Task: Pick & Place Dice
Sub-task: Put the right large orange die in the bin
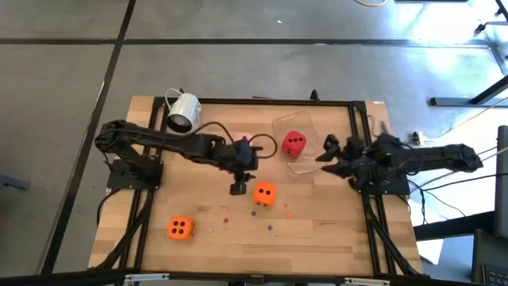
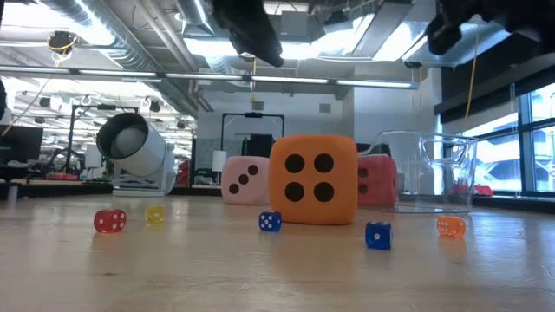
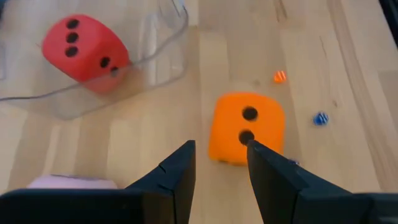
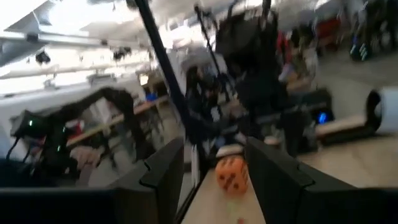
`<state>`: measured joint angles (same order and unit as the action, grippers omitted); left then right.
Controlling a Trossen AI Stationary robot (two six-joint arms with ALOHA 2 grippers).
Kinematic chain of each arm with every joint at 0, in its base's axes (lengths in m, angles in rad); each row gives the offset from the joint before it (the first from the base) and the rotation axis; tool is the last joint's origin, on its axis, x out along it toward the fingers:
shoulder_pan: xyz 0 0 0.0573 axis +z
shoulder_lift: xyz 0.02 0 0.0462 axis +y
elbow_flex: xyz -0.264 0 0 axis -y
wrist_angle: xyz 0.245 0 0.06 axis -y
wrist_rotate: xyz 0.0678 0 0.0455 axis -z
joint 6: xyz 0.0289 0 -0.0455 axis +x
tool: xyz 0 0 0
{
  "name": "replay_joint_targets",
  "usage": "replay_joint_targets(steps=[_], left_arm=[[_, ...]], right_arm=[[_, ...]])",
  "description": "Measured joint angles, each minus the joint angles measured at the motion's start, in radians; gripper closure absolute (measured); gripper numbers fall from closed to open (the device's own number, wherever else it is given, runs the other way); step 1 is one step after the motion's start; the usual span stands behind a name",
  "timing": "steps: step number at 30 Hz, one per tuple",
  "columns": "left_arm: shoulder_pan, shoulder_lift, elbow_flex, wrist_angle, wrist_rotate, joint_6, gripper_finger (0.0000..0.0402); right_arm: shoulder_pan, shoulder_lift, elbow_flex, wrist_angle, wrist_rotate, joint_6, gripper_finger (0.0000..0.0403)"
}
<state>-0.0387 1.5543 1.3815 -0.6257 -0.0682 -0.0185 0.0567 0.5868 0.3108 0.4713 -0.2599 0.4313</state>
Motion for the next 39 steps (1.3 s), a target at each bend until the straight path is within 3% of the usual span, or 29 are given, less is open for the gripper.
replay_joint_targets(steps=[8, 15, 21, 26, 33, 39], left_arm=[[-0.046, 0.0, 0.0, -0.092, 0.007, 0.021, 0.0265], [-0.062, 0.0, 0.0, -0.119, 0.011, -0.129, 0.0268], [-0.092, 0.001, 0.0, -0.126, 0.002, -0.101, 0.0265], [-0.115, 0.001, 0.0, -0.127, -0.07, -0.099, 0.0269], [-0.126, 0.001, 0.0, -0.126, -0.107, -0.058, 0.0272], [-0.1, 0.001, -0.022, -0.093, -0.135, -0.12, 0.0274]], right_arm=[[0.181, 0.295, 0.136, -0.069, 0.041, 0.007, 0.0229], [0.357, 0.427, 0.211, -0.188, 0.363, 0.09, 0.0229], [0.472, 0.498, 0.22, -0.183, 0.595, 0.224, 0.0229], [0.547, 0.609, 0.22, -0.18, 0.757, 0.35, 0.023], [0.56, 0.754, 0.22, -0.147, 0.829, 0.46, 0.023], [0.565, 0.815, 0.22, -0.115, 0.872, 0.478, 0.023]])
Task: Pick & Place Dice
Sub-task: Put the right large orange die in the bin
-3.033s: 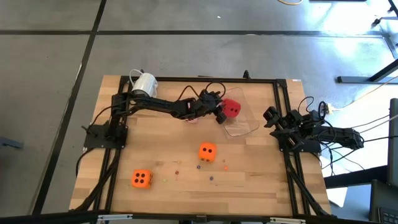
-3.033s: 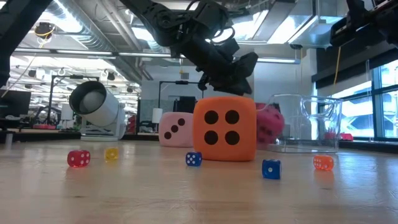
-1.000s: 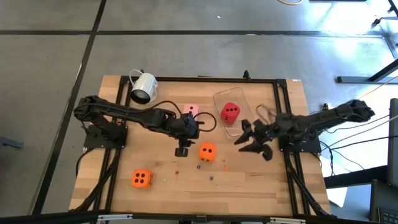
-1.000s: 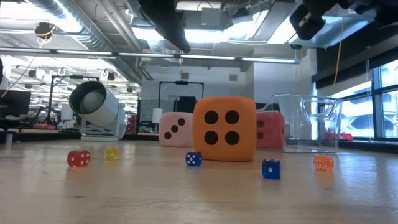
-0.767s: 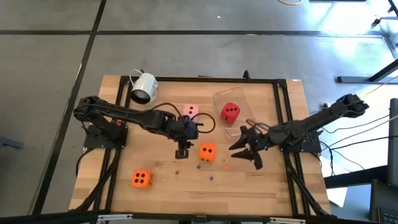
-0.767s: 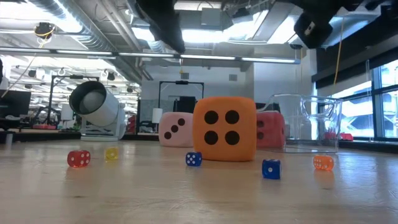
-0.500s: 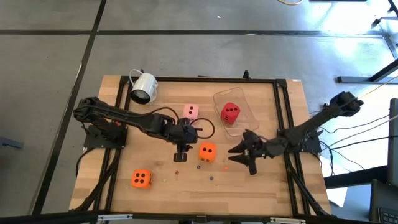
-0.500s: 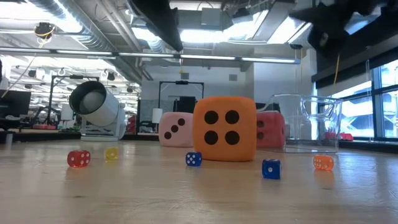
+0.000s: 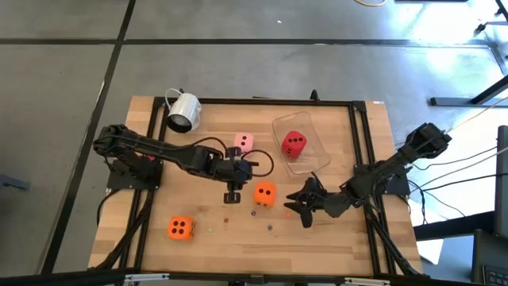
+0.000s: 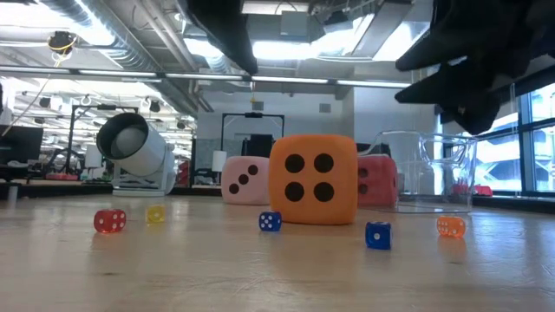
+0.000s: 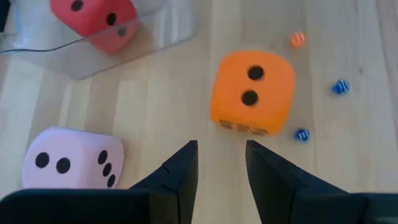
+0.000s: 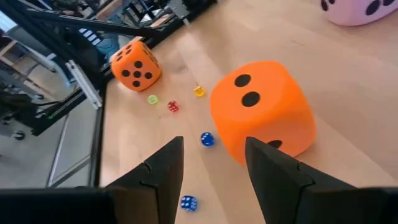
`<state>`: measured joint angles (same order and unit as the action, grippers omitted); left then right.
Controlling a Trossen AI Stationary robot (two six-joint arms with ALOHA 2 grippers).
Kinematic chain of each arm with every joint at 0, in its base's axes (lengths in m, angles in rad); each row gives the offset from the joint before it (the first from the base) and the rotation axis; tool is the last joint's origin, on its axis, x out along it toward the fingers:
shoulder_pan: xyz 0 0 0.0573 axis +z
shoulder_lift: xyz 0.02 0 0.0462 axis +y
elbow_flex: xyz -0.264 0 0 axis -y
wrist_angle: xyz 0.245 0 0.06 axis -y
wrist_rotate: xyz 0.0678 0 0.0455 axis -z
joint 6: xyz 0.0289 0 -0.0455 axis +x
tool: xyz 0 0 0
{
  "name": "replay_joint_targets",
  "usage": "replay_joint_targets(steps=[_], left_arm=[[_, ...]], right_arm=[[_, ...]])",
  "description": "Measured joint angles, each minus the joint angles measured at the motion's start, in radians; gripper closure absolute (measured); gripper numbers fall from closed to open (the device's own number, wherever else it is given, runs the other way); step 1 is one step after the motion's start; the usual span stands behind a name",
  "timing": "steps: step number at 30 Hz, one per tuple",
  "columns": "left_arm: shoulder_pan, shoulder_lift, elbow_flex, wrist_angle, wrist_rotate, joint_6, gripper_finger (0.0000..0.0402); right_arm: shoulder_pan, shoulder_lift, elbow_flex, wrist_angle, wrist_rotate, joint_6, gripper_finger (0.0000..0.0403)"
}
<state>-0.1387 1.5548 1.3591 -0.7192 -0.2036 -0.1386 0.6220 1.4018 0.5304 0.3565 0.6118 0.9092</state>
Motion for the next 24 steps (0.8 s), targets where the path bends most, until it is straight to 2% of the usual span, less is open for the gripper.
replay_joint_targets(steps=[4, 7, 12, 18, 21, 24], left_arm=[[0.044, 0.002, -0.096, 0.112, 0.082, -0.04, 0.0274], [0.081, 0.001, -0.188, 0.247, 0.144, -0.138, 0.0274], [0.148, 0.001, -0.337, 0.477, 0.222, -0.341, 0.0274], [0.225, 0.001, -0.494, 0.715, 0.384, -0.554, 0.0268], [0.246, 0.001, -0.551, 0.823, 0.453, -0.677, 0.0253], [0.254, 0.001, -0.586, 0.905, 0.477, -0.797, 0.0235]], right_arm=[[0.008, 0.025, 0.0, 0.008, 0.013, 0.0, 0.0231], [0.017, 0.038, 0.0, 0.021, 0.015, 0.0, 0.0246], [0.037, 0.046, 0.0, 0.041, 0.05, -0.013, 0.0309], [0.061, 0.046, 0.0, 0.051, 0.091, -0.04, 0.0392], [0.07, 0.046, 0.0, 0.052, 0.117, -0.057, 0.0394], [0.07, 0.05, 0.0, 0.053, 0.131, -0.058, 0.0394]])
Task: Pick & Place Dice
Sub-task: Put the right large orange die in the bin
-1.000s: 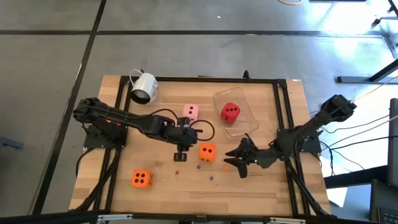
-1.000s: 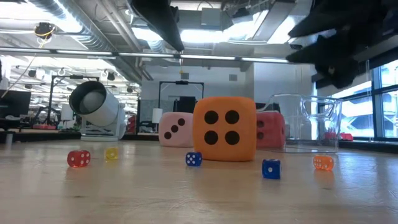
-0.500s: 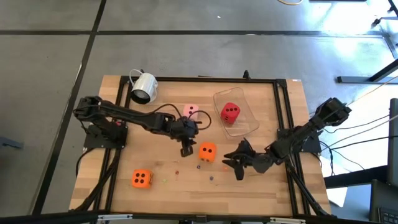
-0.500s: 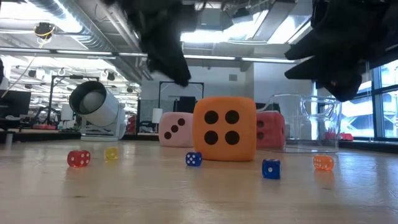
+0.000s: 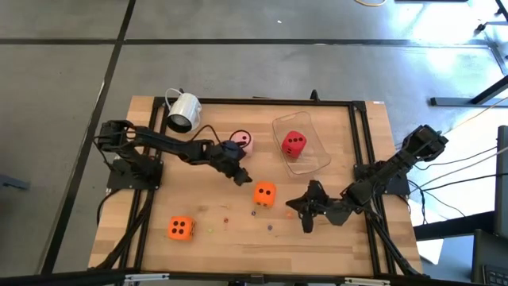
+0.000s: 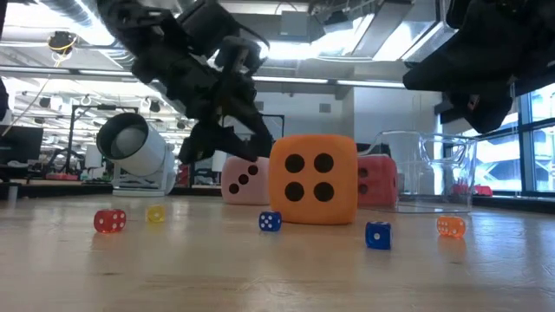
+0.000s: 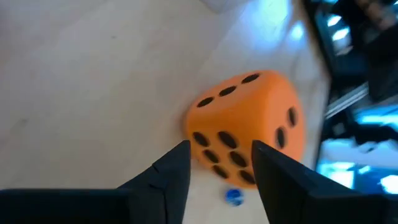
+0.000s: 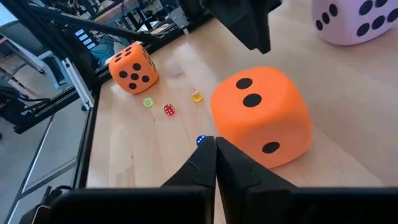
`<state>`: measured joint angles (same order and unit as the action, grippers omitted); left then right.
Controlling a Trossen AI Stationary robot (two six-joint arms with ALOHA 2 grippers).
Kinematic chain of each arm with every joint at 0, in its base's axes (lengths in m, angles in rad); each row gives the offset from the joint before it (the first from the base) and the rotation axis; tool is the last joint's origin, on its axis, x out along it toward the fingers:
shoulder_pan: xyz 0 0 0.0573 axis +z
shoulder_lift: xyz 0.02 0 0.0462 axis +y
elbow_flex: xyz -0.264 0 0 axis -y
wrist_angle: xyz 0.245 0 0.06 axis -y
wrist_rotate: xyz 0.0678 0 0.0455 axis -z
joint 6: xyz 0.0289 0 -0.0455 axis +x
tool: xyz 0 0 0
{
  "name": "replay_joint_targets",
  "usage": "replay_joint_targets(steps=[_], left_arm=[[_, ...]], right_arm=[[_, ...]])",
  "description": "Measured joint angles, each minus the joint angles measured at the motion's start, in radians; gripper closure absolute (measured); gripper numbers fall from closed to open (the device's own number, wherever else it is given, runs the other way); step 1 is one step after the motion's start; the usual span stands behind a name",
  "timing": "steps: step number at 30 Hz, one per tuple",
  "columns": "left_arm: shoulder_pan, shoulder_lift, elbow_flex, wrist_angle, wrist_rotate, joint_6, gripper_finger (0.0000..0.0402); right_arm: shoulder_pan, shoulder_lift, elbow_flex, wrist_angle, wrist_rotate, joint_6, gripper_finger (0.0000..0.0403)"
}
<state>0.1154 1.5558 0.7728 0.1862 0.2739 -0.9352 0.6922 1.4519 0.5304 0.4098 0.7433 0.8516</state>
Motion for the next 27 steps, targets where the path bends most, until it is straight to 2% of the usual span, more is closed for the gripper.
replay_joint_targets(steps=[6, 10, 18, 22, 27], left_arm=[[-0.004, 0.0, -0.012, 0.135, 0.045, -0.156, 0.0205], [-0.016, -0.001, -0.012, 0.155, 0.046, -0.209, 0.0195], [-0.045, -0.001, -0.012, 0.073, -0.013, -0.228, 0.0194], [-0.056, 0.007, -0.012, 0.049, -0.032, -0.254, 0.0194], [-0.064, 0.007, -0.012, 0.073, -0.02, -0.259, 0.0194]], right_arm=[[-0.004, 0.083, 0.0, 0.048, 0.011, 0.0, 0.0399], [-0.008, 0.155, 0.021, 0.091, 0.032, -0.031, 0.0399], [-0.009, 0.289, 0.169, 0.091, 0.054, -0.28, 0.04], [-0.009, 0.337, 0.221, 0.003, 0.065, -0.302, 0.0401], [-0.005, 0.336, 0.227, -0.162, 0.084, -0.183, 0.0401]])
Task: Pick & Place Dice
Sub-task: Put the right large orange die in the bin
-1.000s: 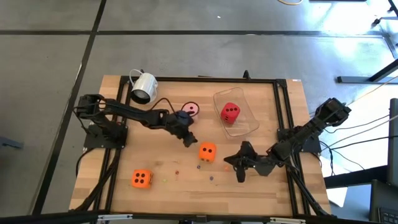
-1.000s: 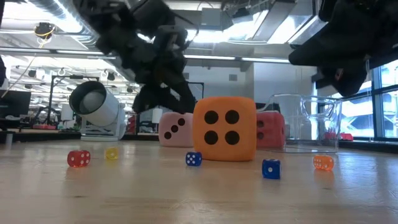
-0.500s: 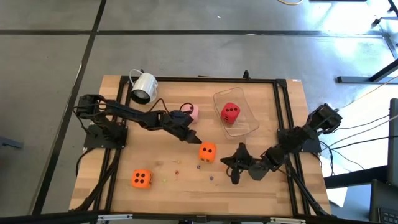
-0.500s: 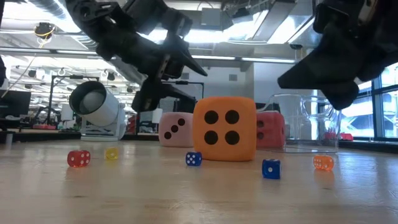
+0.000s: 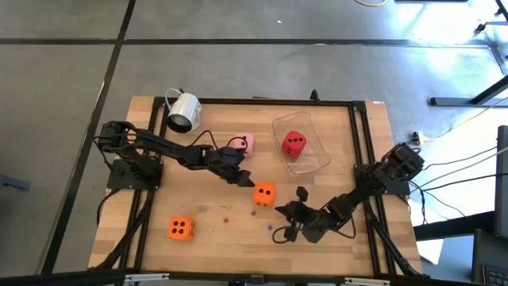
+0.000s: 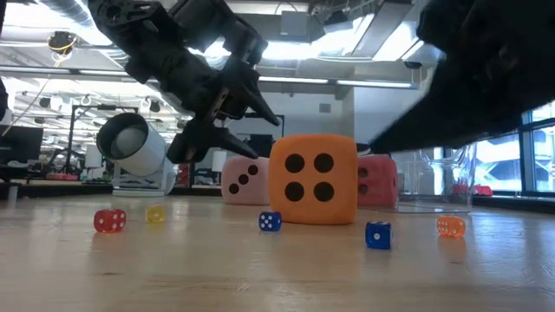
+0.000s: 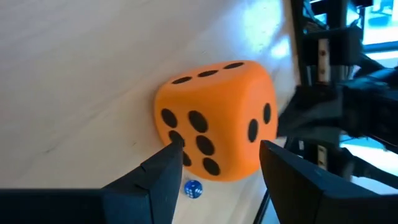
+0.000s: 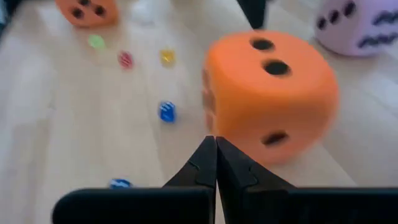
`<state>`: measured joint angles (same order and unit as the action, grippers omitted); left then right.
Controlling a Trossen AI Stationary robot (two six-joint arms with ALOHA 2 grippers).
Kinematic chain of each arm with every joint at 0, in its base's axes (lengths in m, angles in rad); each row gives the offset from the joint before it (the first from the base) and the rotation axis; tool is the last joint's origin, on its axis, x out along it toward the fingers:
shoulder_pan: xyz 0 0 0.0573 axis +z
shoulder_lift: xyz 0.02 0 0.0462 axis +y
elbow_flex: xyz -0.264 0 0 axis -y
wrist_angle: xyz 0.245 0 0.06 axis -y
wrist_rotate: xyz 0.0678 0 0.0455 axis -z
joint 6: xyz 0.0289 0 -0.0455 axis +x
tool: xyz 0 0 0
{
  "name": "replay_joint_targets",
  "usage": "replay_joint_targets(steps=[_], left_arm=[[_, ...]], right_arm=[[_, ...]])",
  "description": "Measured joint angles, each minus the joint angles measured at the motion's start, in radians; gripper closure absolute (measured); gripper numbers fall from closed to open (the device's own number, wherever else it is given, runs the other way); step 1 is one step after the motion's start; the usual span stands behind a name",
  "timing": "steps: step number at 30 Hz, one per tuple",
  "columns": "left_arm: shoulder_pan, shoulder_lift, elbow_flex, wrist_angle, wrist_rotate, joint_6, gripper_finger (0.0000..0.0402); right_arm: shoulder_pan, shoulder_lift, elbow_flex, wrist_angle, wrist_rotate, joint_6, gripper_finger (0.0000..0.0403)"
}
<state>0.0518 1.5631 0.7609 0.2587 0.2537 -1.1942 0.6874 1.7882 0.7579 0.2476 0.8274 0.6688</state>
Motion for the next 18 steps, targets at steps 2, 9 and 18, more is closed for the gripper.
replay_joint_targets(steps=[2, 9, 18], left_arm=[[-0.005, 0.0, 0.0, 0.018, 0.0, 0.001, 0.0194], [-0.005, 0.0, 0.0, 0.022, -0.005, -0.016, 0.0192], [-0.005, 0.0, 0.0, 0.021, -0.015, -0.046, 0.0192]], right_arm=[[0.001, -0.001, 0.001, -0.008, 0.003, 0.002, 0.0401], [-0.03, -0.002, 0.001, -0.08, 0.014, -0.009, 0.0401], [-0.07, -0.002, 0.001, -0.106, 0.011, -0.051, 0.0401]])
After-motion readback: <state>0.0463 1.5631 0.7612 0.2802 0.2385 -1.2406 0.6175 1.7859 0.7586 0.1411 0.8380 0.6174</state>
